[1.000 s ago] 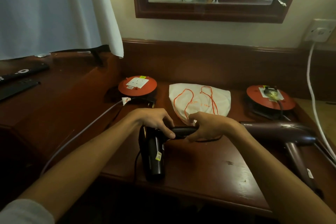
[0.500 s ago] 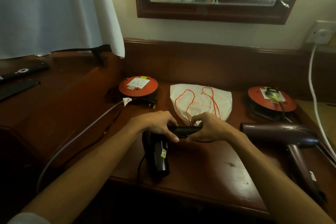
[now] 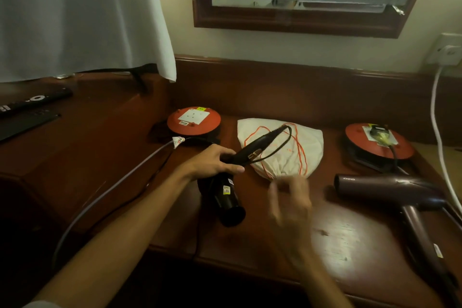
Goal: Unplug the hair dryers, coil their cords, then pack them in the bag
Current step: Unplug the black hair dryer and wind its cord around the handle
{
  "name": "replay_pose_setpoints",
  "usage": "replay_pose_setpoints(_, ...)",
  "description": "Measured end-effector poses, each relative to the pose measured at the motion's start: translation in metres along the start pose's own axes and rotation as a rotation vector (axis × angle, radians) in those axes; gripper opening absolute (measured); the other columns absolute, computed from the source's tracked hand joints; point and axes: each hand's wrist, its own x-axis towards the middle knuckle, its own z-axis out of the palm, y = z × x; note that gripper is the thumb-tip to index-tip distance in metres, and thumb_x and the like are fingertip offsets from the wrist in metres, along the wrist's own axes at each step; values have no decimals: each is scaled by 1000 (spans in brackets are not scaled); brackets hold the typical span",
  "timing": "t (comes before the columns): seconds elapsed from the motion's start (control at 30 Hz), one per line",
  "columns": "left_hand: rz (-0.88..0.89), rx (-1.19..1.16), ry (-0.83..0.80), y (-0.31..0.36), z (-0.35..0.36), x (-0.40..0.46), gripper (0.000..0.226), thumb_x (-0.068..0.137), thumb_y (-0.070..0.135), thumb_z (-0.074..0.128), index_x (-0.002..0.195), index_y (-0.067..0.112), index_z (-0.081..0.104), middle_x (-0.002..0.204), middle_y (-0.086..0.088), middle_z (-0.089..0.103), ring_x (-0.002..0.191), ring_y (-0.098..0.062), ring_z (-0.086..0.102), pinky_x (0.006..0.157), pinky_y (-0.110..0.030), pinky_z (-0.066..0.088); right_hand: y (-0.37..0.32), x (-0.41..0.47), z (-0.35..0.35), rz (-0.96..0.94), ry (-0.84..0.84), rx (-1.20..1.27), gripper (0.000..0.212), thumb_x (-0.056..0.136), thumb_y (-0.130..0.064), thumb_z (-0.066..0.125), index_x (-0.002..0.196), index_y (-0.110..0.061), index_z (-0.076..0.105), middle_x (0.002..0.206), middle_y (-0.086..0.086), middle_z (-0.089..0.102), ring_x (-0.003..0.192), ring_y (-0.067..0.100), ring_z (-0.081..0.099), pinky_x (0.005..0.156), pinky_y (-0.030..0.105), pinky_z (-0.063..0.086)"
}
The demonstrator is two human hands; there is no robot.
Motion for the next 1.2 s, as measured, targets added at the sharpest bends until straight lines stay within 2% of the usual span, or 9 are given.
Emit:
replay_pose_setpoints(0.1, 34, -63, 61, 6, -3, 0, 44, 84, 37, 82, 122, 15, 74, 108, 0, 76, 106, -16, 71, 96, -34, 53, 2, -40, 17, 531, -213, 291, 20, 97, -9, 62, 82, -23, 65, 80, -1, 69, 80, 22, 66, 72, 40, 54)
replay_pose_setpoints(0.2, 76, -102, 109, 24, -7, -1, 42, 86, 38, 81, 122, 17, 75, 102, 6, 76, 100, -12, 72, 90, -29, 52, -20, -61, 34, 713, -456, 518, 5, 95, -17, 69, 95, -17, 74, 93, 2, 78, 96, 19, 73, 88, 39, 58)
replay_pose_setpoints(0.33, 120, -178, 156, 45, -15, 2, 35, 91, 28, 77, 121, 12, 73, 99, 2, 78, 90, -13, 76, 74, -20, 55, -55, -63, 48, 801, -724, 710, 34, 89, -33, 77, 119, -19, 69, 115, 1, 75, 105, 17, 72, 95, 37, 56)
replay_pose_setpoints(0.47, 140, -97, 170, 49, -29, -3, 43, 88, 31, 78, 127, 12, 71, 101, 4, 76, 92, -13, 75, 80, -25, 57, -65, -42, 21, 830, -635, 1028, 26, 86, -24, 76, 92, 1, 72, 59, 9, 47, 46, 21, 50, 50, 31, 49)
replay_pose_setpoints(0.57, 106, -63, 179, 39, -44, -9, 37, 86, 34, 79, 117, 14, 75, 91, 7, 75, 86, -10, 73, 83, -30, 54, -51, -21, -14, 783, -631, 1091, 31, 91, -26, 72, 91, 4, 70, 55, 2, 15, 40, 9, 17, 41, 18, 25)
replay_pose_setpoints(0.8, 109, 65, 23, 30, -33, -24, 6, 89, 34, 78, 91, 29, 77, 78, 12, 74, 77, -2, 70, 73, -17, 48, -26, 30, -72, 545, -596, 860, 54, 76, -41, 84, 91, 10, 70, 53, 1, 25, 44, 12, 23, 44, 26, 17)
replay_pose_setpoints(1.0, 51, 222, -205, 20, 4, -29, 22, 86, 43, 80, 94, 22, 77, 80, 0, 72, 75, -7, 66, 73, -29, 48, -30, 85, -83, 28, -463, 26, 9, 91, -22, 68, 90, -27, 75, 74, -8, 71, 63, 12, 62, 53, 23, 46)
replay_pose_setpoints(1.1, 28, 242, -225, 14, 21, -31, 17, 85, 47, 79, 88, 31, 74, 74, 12, 68, 71, 1, 64, 71, -27, 45, -26, 104, -78, 54, -590, -52, 10, 93, -23, 69, 89, -28, 76, 81, -9, 73, 79, 10, 67, 71, 29, 53)
replay_pose_setpoints(1.2, 35, 204, -156, 11, 21, -34, 15, 87, 43, 79, 95, 31, 75, 74, 18, 68, 73, 4, 64, 74, -24, 45, -19, 108, -89, 95, -878, 20, 13, 94, -32, 67, 88, -26, 77, 74, -1, 68, 61, 11, 57, 55, 31, 44)
